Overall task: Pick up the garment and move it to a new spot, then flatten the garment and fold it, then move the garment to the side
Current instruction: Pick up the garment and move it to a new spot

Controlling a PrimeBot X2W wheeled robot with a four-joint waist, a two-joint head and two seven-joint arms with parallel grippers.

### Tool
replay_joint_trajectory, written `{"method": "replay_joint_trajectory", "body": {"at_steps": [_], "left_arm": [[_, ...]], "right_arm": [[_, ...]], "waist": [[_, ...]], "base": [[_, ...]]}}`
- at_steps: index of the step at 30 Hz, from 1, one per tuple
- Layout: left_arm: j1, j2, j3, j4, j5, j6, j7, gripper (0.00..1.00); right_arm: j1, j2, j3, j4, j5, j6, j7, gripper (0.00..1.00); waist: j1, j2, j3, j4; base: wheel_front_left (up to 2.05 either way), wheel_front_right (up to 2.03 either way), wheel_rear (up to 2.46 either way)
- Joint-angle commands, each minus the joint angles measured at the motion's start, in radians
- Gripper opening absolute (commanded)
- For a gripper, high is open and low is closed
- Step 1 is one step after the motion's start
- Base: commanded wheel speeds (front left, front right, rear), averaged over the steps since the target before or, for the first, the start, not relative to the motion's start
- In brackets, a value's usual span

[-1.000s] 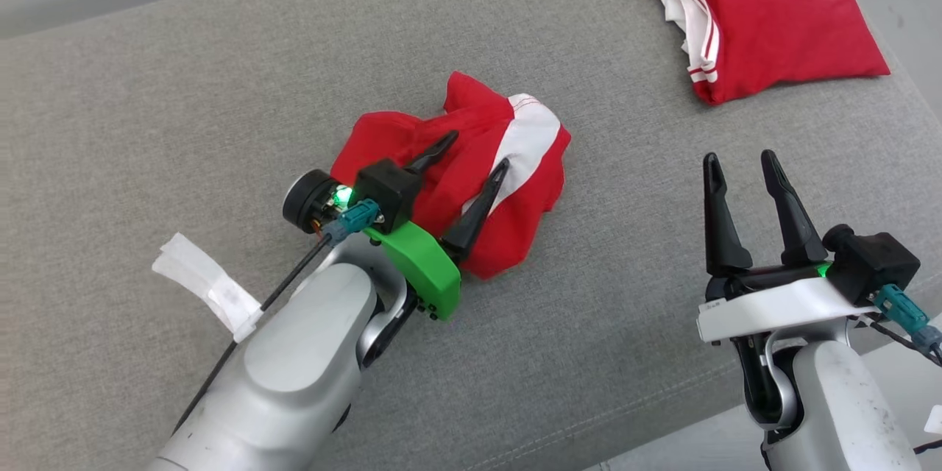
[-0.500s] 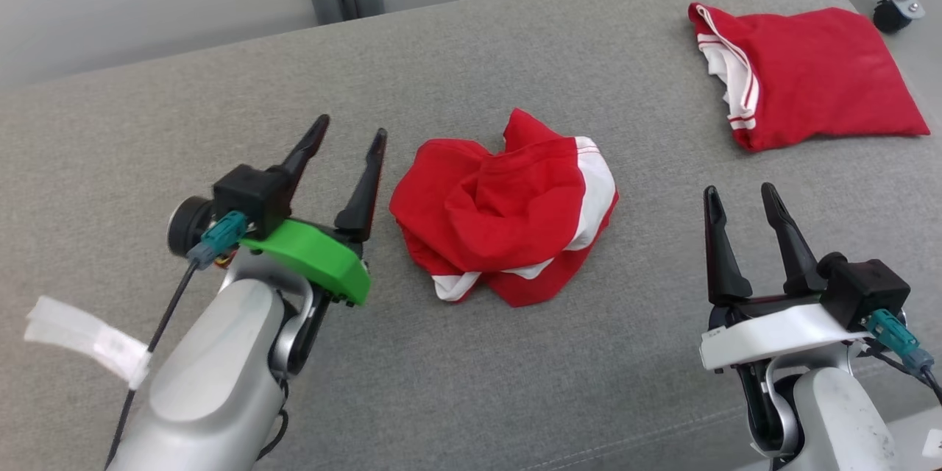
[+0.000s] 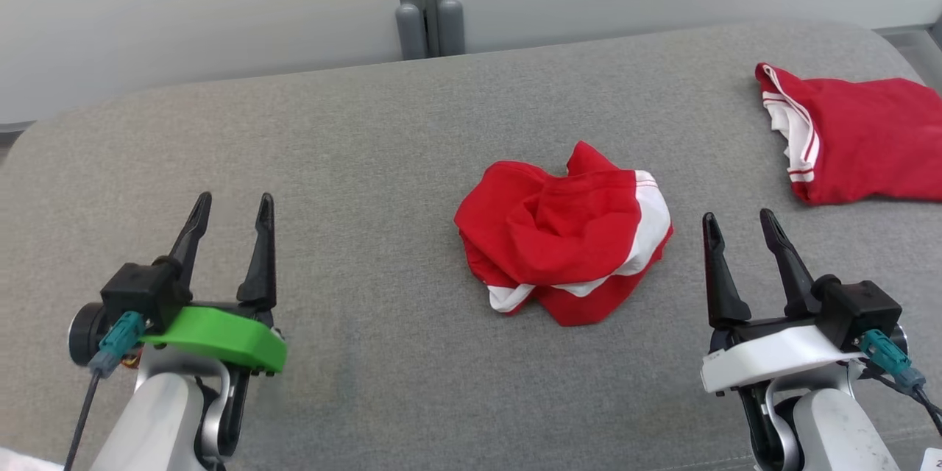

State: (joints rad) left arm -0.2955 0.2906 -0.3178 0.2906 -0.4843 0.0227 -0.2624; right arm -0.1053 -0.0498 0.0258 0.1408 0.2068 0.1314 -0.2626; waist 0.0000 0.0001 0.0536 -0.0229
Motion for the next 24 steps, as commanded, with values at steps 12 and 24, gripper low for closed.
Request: {"method": "replay_joint_trajectory", "body": {"at_steps": [12,24], "left_arm": [[0.187,-0.033,0.171,-0.104,0.085,-0.016,-0.003,1.00],[0.252,-0.108,0.241,-0.113,0.146,-0.066,-0.003,1.00]], "right_arm": [[0.035,-0.002,0.006,-0.009,-0.020,-0.002,-0.003,1.00],[0.048,-0.002,0.010,-0.002,-0.032,-0.002,0.006,1.00]], "waist": [[0.0000,-0.0001,-0.033,0.058],[0.0000,-0.0001,-0.037,0.070]], "base": [[0.00,0.00,0.00],[0.00,0.00,0.00]]}}
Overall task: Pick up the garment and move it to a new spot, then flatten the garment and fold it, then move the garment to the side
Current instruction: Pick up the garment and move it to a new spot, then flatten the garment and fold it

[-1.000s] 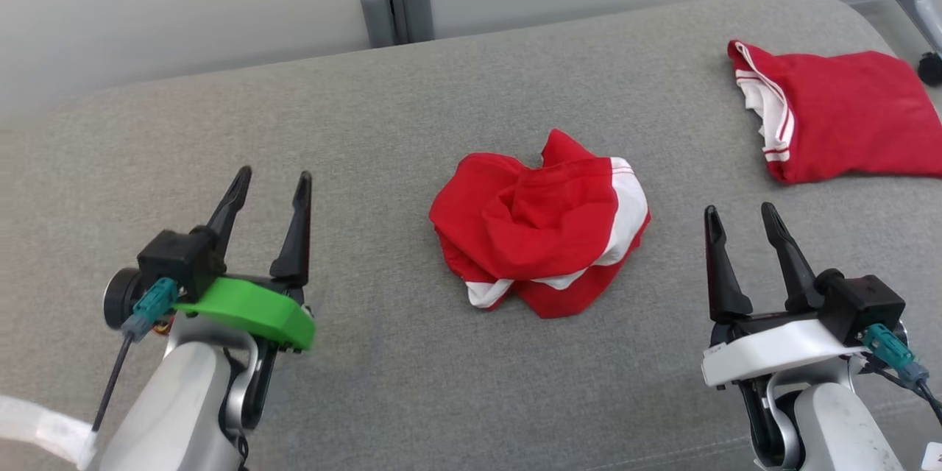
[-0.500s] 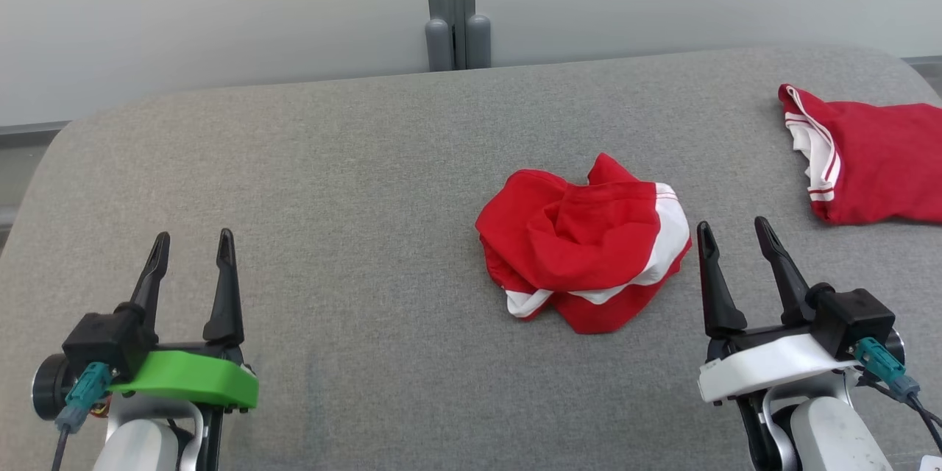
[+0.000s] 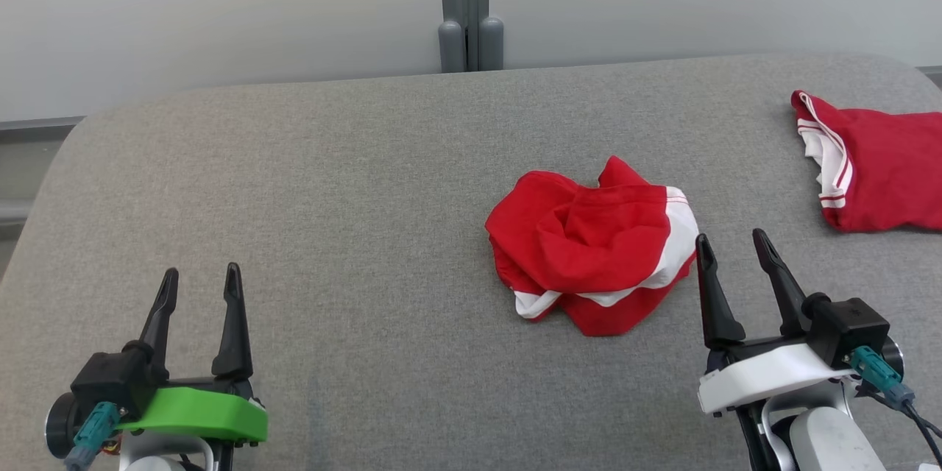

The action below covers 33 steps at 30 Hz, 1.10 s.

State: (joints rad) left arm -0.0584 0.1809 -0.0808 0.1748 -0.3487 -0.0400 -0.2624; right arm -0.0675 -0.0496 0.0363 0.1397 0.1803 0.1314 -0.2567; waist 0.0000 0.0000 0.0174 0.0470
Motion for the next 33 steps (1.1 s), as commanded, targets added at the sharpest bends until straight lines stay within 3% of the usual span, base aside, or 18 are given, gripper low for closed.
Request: {"method": "replay_joint_trajectory", "body": {"at_steps": [1,33], "left_arm": [[0.016,-0.003,0.009,0.004,0.017,-0.005,-0.003,1.00],[0.036,-0.076,0.098,0.031,0.085,-0.073,-0.003,1.00]], "right_arm": [[0.012,-0.002,0.000,-0.001,-0.006,-0.002,0.001,1.00],[0.038,-0.002,-0.009,0.008,-0.004,-0.002,0.006,1.00]], "waist": [[0.0000,0.0000,-0.001,0.000],[0.0000,0.0000,-0.018,0.007]], "base": [[0.00,0.00,0.00],[0.00,0.00,0.00]]}}
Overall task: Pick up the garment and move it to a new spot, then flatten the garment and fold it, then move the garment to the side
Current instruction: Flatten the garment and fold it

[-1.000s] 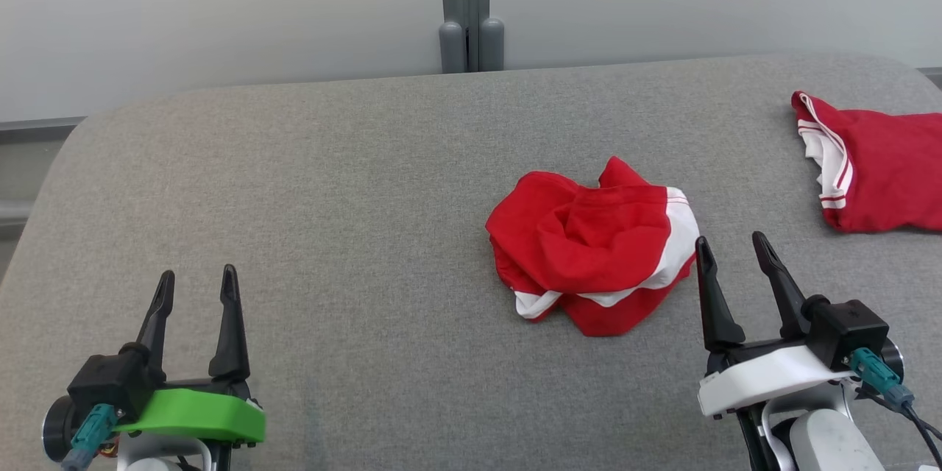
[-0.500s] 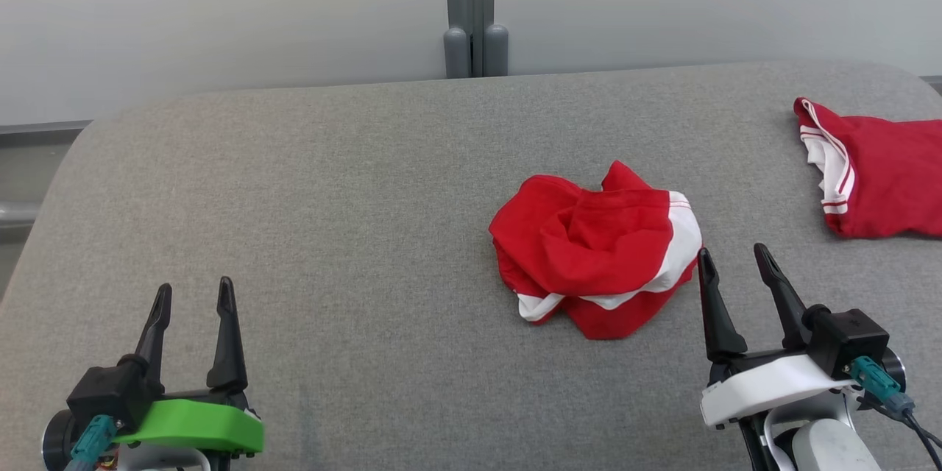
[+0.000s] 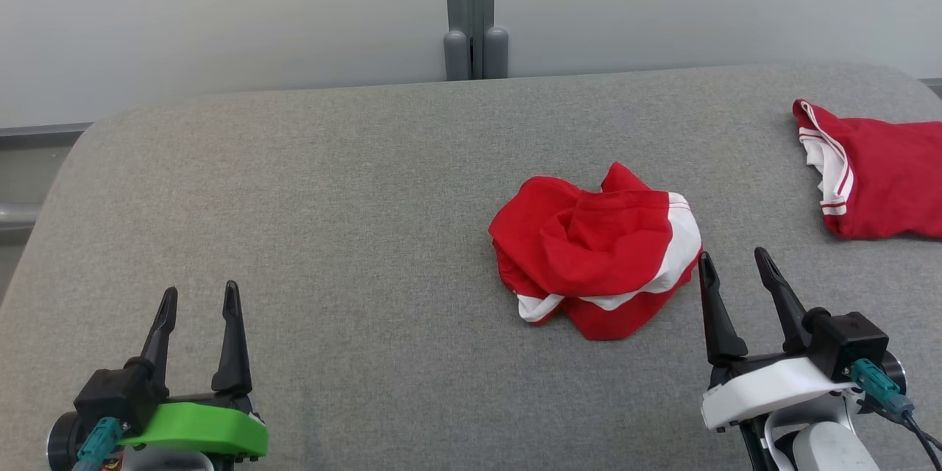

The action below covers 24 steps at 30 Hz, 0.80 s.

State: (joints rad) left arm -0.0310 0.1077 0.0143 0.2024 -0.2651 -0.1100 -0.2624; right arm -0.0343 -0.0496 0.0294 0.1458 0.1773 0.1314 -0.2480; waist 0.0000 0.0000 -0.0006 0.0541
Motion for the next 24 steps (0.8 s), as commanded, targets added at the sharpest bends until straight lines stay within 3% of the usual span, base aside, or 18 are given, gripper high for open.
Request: {"method": "replay_joint_trajectory", "body": {"at_steps": [1,24], "left_arm": [[0.008,-0.004,0.005,0.004,0.002,-0.004,-0.003,1.00],[0.008,-0.020,0.027,0.011,0.020,-0.018,-0.003,1.00]], "right_arm": [[0.004,-0.002,-0.002,0.003,-0.001,-0.002,-0.003,1.00],[-0.005,-0.002,-0.003,0.013,-0.003,-0.002,-0.004,1.00]], "waist": [[0.0000,0.0000,-0.001,0.000],[0.0000,0.0000,-0.009,-0.001]], "base": [[0.00,0.00,0.00],[0.00,0.00,0.00]]}}
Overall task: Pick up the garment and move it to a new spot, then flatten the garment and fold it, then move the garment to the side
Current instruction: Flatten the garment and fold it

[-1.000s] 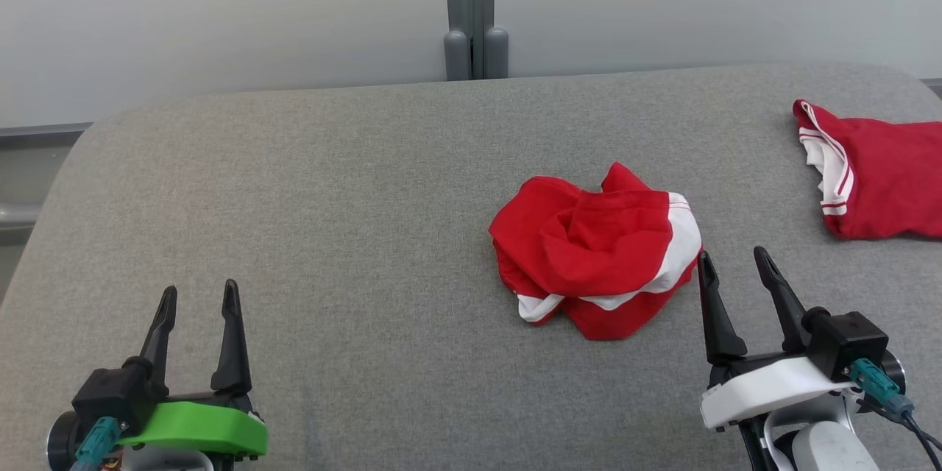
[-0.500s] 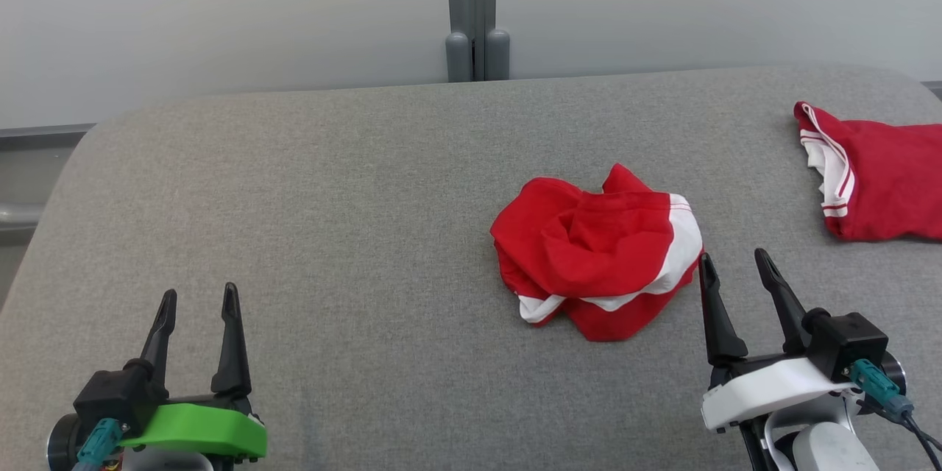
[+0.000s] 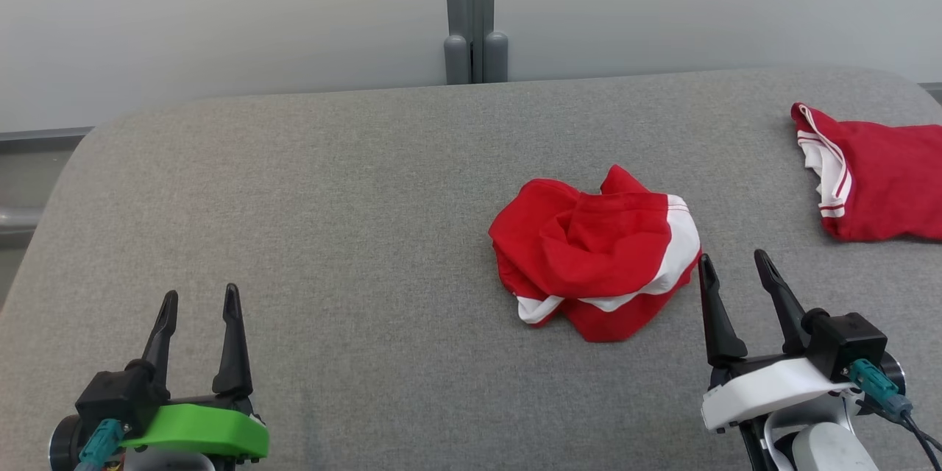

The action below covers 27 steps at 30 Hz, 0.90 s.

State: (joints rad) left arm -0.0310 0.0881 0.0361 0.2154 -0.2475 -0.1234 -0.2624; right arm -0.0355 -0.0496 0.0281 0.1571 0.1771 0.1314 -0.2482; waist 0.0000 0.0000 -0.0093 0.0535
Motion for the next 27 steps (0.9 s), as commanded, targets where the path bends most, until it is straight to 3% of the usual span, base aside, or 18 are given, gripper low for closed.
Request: {"method": "replay_joint_trajectory", "body": {"at_steps": [1,7,15,27], "left_arm": [[0.007,-0.001,0.006,-0.002,0.002,-0.005,-0.003,1.00],[0.009,-0.006,0.006,-0.002,0.004,-0.007,-0.003,1.00],[-0.014,-0.014,-0.006,-0.004,0.006,-0.007,-0.003,1.00],[-0.076,-0.021,-0.040,0.006,-0.009,-0.008,-0.003,1.00]], "right_arm": [[-0.005,-0.002,-0.002,0.001,-0.004,-0.002,-0.004,1.00],[-0.041,-0.008,0.009,-0.008,-0.026,-0.002,0.007,1.00],[-0.172,-0.068,0.038,0.019,-0.046,-0.002,0.032,1.00],[-0.369,-0.142,0.028,0.255,-0.047,-0.002,0.047,1.00]], "waist": [[0.0000,0.0000,0.000,-0.001],[0.0000,0.0000,0.007,-0.006],[0.0000,0.0000,0.037,-0.004],[0.0000,0.0000,0.124,0.038]], "base": [[0.00,0.00,0.00],[0.00,0.00,0.00],[0.00,0.00,0.00],[0.00,0.00,0.00]]}}
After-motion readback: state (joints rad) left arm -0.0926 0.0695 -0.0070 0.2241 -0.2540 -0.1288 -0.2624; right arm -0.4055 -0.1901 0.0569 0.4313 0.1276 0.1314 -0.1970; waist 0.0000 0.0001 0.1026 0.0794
